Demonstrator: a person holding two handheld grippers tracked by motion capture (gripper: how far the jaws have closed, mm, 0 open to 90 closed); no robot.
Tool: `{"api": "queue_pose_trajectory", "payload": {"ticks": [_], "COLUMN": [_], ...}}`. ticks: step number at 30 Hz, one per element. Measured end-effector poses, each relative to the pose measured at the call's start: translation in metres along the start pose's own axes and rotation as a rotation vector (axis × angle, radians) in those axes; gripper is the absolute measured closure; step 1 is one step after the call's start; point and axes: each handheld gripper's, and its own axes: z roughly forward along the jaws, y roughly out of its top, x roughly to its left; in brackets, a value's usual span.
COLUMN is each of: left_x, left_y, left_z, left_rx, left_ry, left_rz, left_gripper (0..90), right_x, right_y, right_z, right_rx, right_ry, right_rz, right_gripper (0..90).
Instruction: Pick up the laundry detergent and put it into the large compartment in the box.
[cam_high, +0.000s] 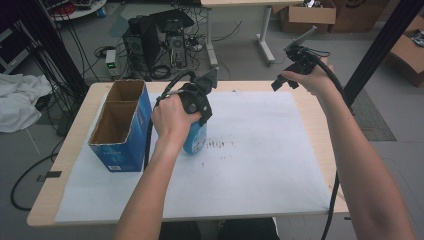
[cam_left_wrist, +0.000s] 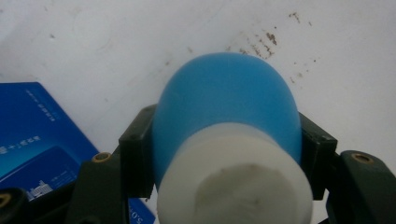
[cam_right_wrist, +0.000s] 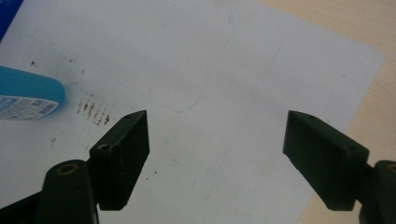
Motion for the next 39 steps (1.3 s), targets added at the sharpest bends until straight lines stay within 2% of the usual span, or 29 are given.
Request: {"api": "queue_pose_trajectory", "payload": {"ticks": [2, 5, 6, 7, 9, 10, 15, 16, 22, 26, 29, 33, 39], "left_x": [0.000, 0.005, 0.005, 0.007, 0.008, 0.011, 0.019, 0.019, 0.034, 0.039, 0.051, 0.060, 0.081], "left_y": [-0.001, -0.005, -0.005, -0.007, -0.008, -0.011, -0.017, -0.017, -0.026, -0.030, -0.037, -0.043, -0.059], "left_z": [-0.003, -0.022, -0.022, -0.032, -0.036, -0.047, -0.069, -0.069, -0.099, -0.110, -0.126, -0.136, -0.154], "left_rx": [0.002, -0.005, -0.005, -0.014, -0.015, -0.016, -0.016, -0.016, -0.024, -0.027, -0.035, -0.041, -0.046], "left_ry": [0.002, 0.005, 0.005, 0.010, 0.012, 0.020, 0.033, 0.033, 0.046, 0.048, 0.054, 0.063, 0.077], "left_rz": [0.003, -0.003, -0.003, -0.007, -0.011, -0.015, -0.033, -0.033, -0.069, -0.085, -0.122, -0.149, -0.241], "left_gripper": [38.3, 38.2, 38.3, 38.3, 38.3, 38.3, 38.2, 38.3, 38.3, 38.3, 38.3, 38.3, 38.3], "right_x": [0.000, 0.001, 0.001, 0.002, 0.002, 0.002, 0.004, 0.004, 0.007, 0.008, 0.009, 0.010, 0.010], "right_y": [0.000, 0.001, 0.001, 0.001, 0.001, 0.001, 0.002, 0.002, 0.004, 0.005, 0.005, 0.005, 0.005], "right_z": [0.000, -0.001, -0.001, -0.002, -0.002, -0.003, -0.003, -0.003, -0.006, -0.007, -0.008, -0.008, -0.008], "right_rx": [0.000, -0.002, -0.002, -0.002, -0.005, -0.006, -0.005, -0.005, -0.011, -0.013, -0.015, -0.013, -0.017], "right_ry": [-0.001, -0.002, -0.002, -0.001, -0.003, 0.000, 0.000, 0.000, 0.001, 0.000, 0.001, 0.000, 0.001], "right_rz": [0.001, -0.002, -0.002, -0.001, -0.001, -0.001, -0.005, -0.005, -0.007, -0.009, -0.009, -0.011, -0.013], "right_gripper": [23.0, 23.1, 23.1, 23.1, 23.2, 23.2, 23.2, 23.2, 23.3, 23.3, 23.4, 23.3, 23.4]}}
